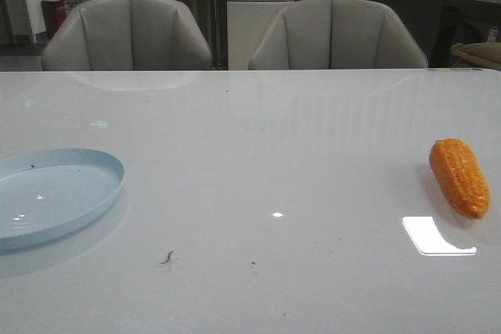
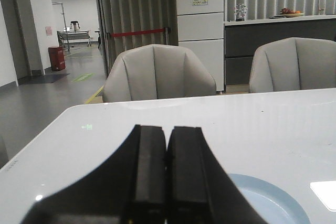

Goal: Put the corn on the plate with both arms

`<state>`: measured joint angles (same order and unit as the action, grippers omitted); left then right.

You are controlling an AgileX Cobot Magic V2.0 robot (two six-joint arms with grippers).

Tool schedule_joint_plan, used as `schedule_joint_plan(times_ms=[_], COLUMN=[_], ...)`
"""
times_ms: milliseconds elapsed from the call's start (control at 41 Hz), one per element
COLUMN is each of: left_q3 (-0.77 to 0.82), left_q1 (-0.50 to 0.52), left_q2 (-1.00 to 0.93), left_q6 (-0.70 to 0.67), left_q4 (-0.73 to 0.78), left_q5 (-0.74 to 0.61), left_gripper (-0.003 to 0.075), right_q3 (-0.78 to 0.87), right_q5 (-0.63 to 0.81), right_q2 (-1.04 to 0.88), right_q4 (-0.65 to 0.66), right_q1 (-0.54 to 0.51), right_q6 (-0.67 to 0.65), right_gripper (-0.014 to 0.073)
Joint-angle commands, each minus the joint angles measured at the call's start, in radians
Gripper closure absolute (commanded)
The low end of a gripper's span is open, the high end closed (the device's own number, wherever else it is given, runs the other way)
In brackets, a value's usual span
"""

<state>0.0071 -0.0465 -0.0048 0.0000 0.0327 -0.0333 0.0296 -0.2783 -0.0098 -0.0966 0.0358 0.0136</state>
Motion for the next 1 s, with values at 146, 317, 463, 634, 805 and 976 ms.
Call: schedule_joint_plan(times_ms=[146, 317, 463, 634, 805, 976], left_q3=[0.001, 0.001, 0.001, 0.001, 0.001, 0.001], left_q1=[0.001, 0.001, 0.001, 0.001, 0.001, 0.001], left_q2=[-0.007, -0.007, -0.007, -0.007, -0.007, -0.007], left_q6=[-0.014, -0.014, -0.014, -0.014, -0.014, -0.014], left_q4=[-0.002, -0.002, -0.002, -0.002, -0.002, -0.002], left_q5=[-0.091, -0.091, -0.091, -0.091, -0.093, -0.093], left_gripper=[0.063, 0.063, 0.063, 0.063, 0.063, 0.063], right_q3=[-0.017, -0.017, -0.017, -0.017, -0.017, -0.017], right_q5=[0.077, 0.077, 0.077, 0.077, 0.078, 0.106], right_q2=[-0.023, -0.023, -0.023, -0.023, -0.023, -0.023], right_q4=[0.002, 0.002, 0.002, 0.015, 0.019, 0.027], right_q1=[0.0, 0.0, 0.0, 0.0, 0.0, 0.0], right_q6=[0.006, 0.006, 0.006, 0.006, 0.006, 0.006], right_gripper=[0.0557, 0.0557, 0.0557, 0.0557, 0.0557, 0.0557])
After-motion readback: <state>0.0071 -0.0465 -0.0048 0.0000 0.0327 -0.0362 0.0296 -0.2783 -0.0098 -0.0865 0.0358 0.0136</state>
